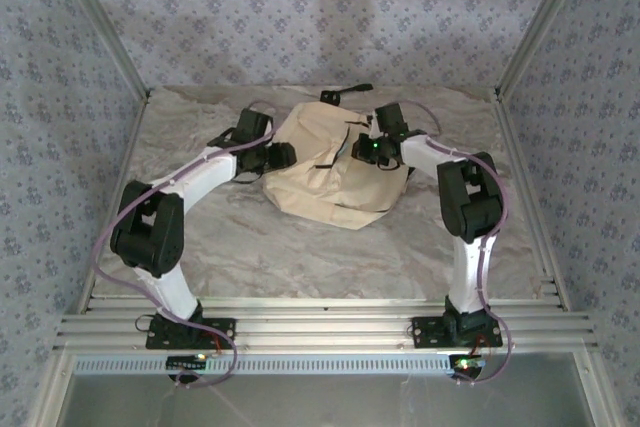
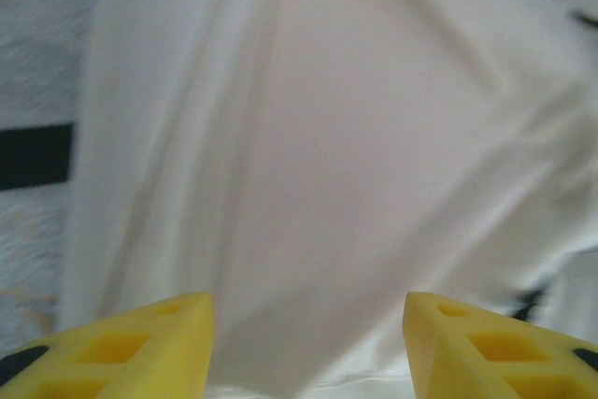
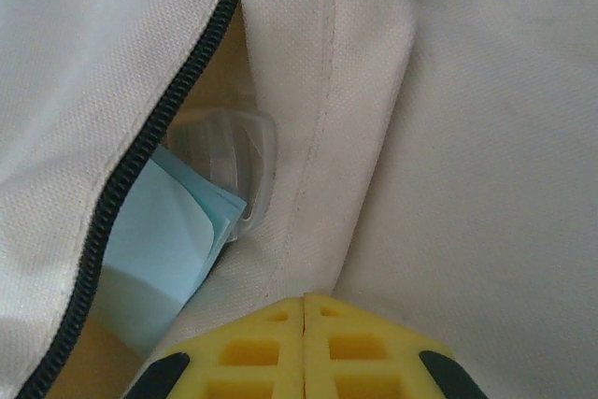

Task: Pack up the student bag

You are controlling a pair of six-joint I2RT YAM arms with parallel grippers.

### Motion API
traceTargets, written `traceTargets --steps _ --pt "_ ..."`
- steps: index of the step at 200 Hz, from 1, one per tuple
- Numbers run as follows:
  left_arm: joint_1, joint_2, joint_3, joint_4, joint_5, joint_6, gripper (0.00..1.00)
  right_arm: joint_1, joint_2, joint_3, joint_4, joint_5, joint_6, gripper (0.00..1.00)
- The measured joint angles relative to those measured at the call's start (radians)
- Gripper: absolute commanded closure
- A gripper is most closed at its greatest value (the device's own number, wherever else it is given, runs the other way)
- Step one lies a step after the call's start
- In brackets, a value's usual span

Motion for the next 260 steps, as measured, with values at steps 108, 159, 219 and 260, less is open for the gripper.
traceTargets --steps 108,159,219,260 --pt "0.009 0.069 -0.036 0.072 0.000 0.000 0.44 0.027 0.136 0.097 0.253 -0.206 0.172 0.91" --pt "0.009 0.069 -0.036 0.082 0.008 0.002 0.44 0.018 0.196 0.069 0.486 -0.396 0.374 0.89" --pt "0.016 0.069 -0.031 0.074 0.009 0.004 0.44 -0.011 -0.057 -0.002 0.131 -0.248 0.112 0.69" --pt "0.020 0.063 -0.007 0.055 0.016 0.011 0.43 0.043 -0.212 0.023 -0.113 -0.095 -0.179 0.53"
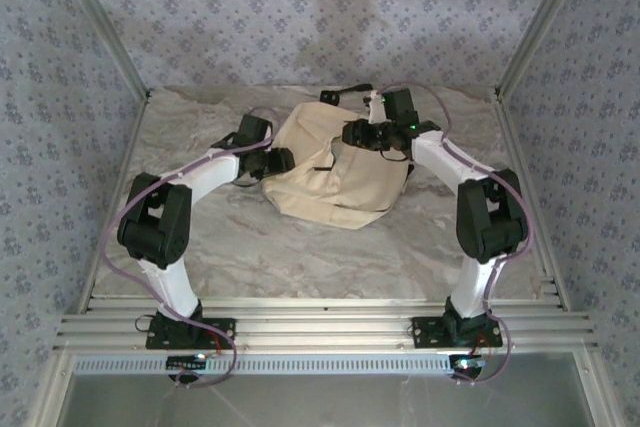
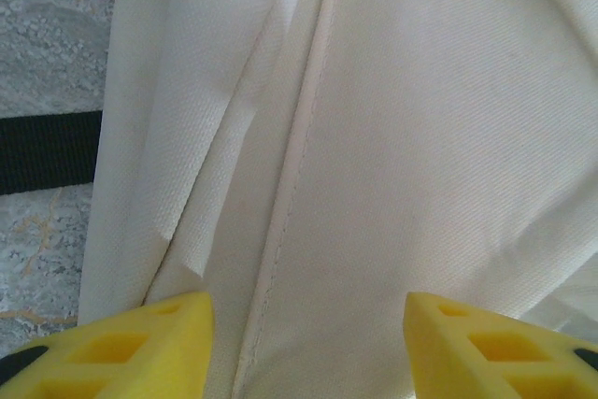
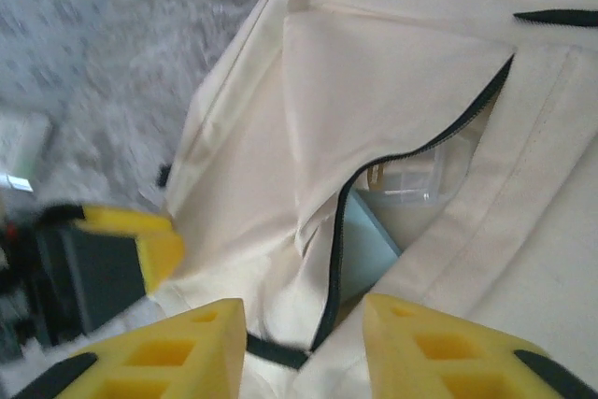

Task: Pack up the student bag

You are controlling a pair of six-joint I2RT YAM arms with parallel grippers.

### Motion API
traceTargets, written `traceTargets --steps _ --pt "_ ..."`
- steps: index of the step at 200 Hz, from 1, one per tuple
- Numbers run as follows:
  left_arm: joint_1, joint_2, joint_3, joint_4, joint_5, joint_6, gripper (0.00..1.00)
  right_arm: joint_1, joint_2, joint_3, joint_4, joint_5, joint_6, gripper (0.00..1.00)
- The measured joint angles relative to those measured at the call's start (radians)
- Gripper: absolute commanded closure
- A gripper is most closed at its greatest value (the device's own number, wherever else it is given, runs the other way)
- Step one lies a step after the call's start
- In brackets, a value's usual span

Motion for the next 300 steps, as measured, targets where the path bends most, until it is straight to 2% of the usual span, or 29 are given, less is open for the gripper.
traceTargets --steps 39,74,101,133,145,156,165,186,232,273,300 --pt "0.002 -0.027 0.002 -0.007 0.000 -0.001 0.43 0.165 0.000 0.041 -0.180 0.170 -0.276 0.40" --pt "0.009 -0.046 -0.029 -0.002 0.000 -0.019 0.43 0.288 0.028 0.063 -0.227 0.311 -0.460 0.36" --pt "0.018 -0.050 -0.076 -0.003 0.000 -0.031 0.43 0.334 0.086 0.106 -0.244 0.416 -0.549 0.36" --pt "0.019 -0.050 -0.087 0.000 0.006 -0.038 0.43 0.339 0.157 0.156 -0.252 0.504 -0.616 0.38" --pt "0.019 -0.050 -0.088 0.003 0.008 -0.037 0.43 0.337 0.179 0.169 -0.252 0.525 -0.631 0.43" --pt "0.019 -0.050 -0.089 0.005 0.011 -0.038 0.43 0.334 0.196 0.176 -0.251 0.536 -0.642 0.53" --pt "0.019 -0.050 -0.089 0.005 0.011 -0.037 0.43 0.334 0.203 0.177 -0.252 0.544 -0.649 0.70" --pt "0.021 -0.042 -0.089 0.010 0.011 -0.037 0.43 0.329 0.215 0.194 -0.257 0.549 -0.658 1.00" --pt "0.042 0.047 -0.078 0.038 0.023 -0.036 0.43 0.260 0.197 0.206 -0.258 0.414 -0.581 1.00" --pt "0.069 0.117 0.019 0.034 0.018 -0.017 0.44 0.163 0.138 0.206 -0.240 0.304 -0.495 1.00" --pt "0.073 0.157 0.097 0.010 -0.015 0.019 0.44 0.134 0.134 0.206 -0.228 0.237 -0.445 1.00"
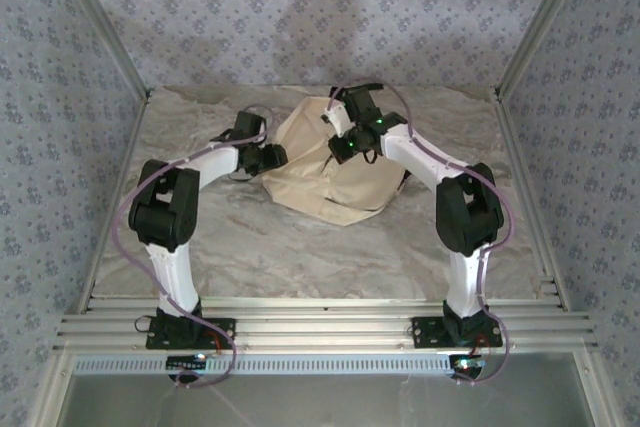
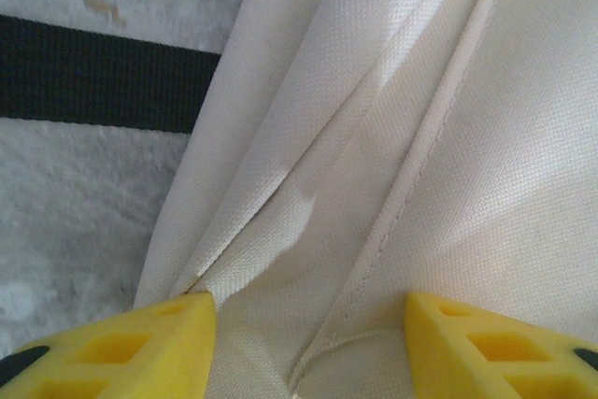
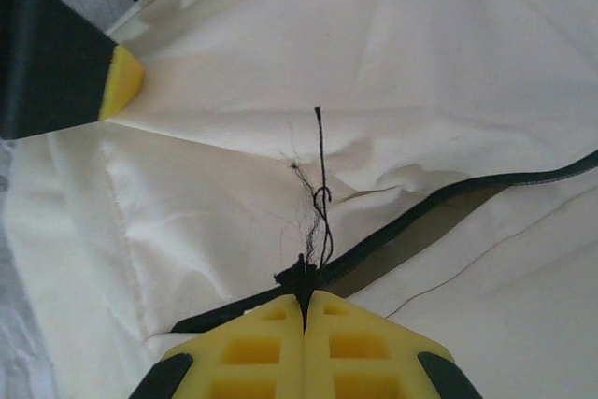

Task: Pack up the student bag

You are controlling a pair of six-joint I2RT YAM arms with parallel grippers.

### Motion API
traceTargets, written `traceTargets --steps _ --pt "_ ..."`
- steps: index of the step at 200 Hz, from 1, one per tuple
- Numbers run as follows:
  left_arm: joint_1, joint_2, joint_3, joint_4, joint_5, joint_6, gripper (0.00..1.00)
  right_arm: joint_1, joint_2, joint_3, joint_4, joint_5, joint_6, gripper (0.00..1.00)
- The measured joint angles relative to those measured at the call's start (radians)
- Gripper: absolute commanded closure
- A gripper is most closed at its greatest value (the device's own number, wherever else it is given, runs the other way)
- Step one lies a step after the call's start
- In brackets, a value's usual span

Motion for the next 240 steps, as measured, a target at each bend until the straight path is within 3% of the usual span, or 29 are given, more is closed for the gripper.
traceTargets --steps 30,63,91,128,191,240 --pt "0.000 0.028 0.077 -0.048 -0.040 0.044 0.43 -0.008 0.000 0.000 0.016 -0.076 0.066 1.00" --pt "-0.027 -0.044 0.044 -0.086 -0.079 0.092 0.42 -0.011 0.000 0.000 0.045 -0.153 0.156 1.00" --pt "-0.117 -0.197 -0.049 -0.090 -0.094 0.160 0.43 -0.020 0.005 0.014 0.053 -0.209 0.244 1.00" --pt "-0.258 -0.342 -0.210 0.035 -0.072 0.256 0.43 -0.033 0.027 0.072 0.053 -0.245 0.324 1.00" --pt "-0.277 -0.248 -0.269 0.291 -0.103 0.294 0.42 -0.034 0.031 0.078 0.053 -0.288 0.399 1.00" --pt "-0.281 -0.153 -0.183 0.340 -0.095 0.316 0.43 -0.046 0.031 0.078 0.054 -0.289 0.421 1.00"
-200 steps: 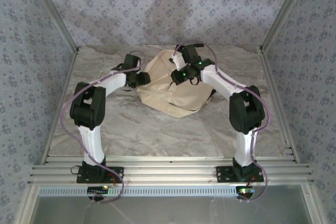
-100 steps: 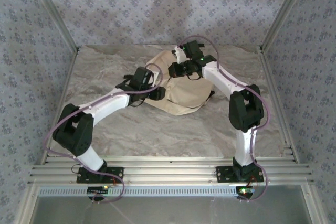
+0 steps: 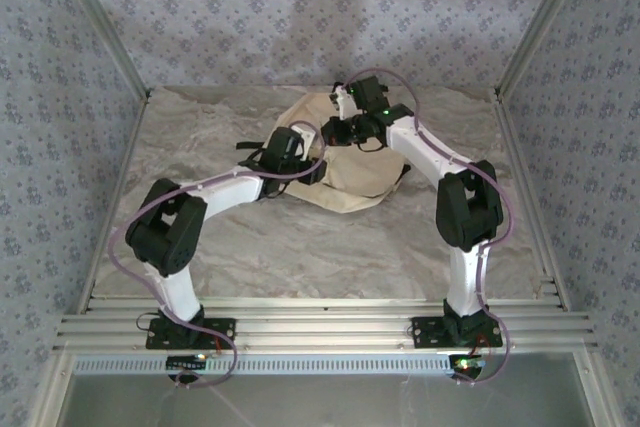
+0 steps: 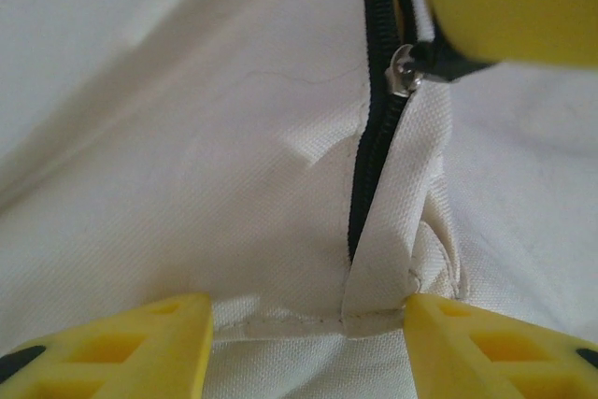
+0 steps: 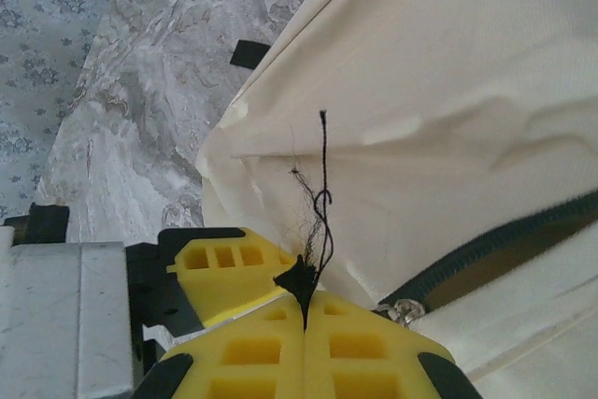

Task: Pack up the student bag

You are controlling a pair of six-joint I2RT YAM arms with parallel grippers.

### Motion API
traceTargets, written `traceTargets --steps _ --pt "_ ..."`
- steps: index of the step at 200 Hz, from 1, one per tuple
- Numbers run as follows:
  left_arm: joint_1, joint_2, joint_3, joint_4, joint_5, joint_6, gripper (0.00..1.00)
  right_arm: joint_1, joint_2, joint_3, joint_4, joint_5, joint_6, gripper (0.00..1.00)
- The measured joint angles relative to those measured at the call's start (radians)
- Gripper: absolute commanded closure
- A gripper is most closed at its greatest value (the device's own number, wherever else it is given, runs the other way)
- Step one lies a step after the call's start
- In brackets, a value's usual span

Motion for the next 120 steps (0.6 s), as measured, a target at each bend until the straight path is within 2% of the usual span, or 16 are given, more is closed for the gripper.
traceTargets --steps 50,87,120 --pt "-0.002 0.009 0.008 0.027 0.027 -0.005 0.43 -0.011 0.000 -0.002 0.014 -0.001 0.008 1.00" --pt "-0.002 -0.045 0.002 0.053 0.098 -0.039 0.43 -0.011 0.000 -0.011 0.037 -0.020 0.025 1.00" --pt "-0.002 -0.024 0.020 0.073 0.121 -0.057 0.44 -0.011 0.000 -0.024 0.053 -0.037 0.035 1.00"
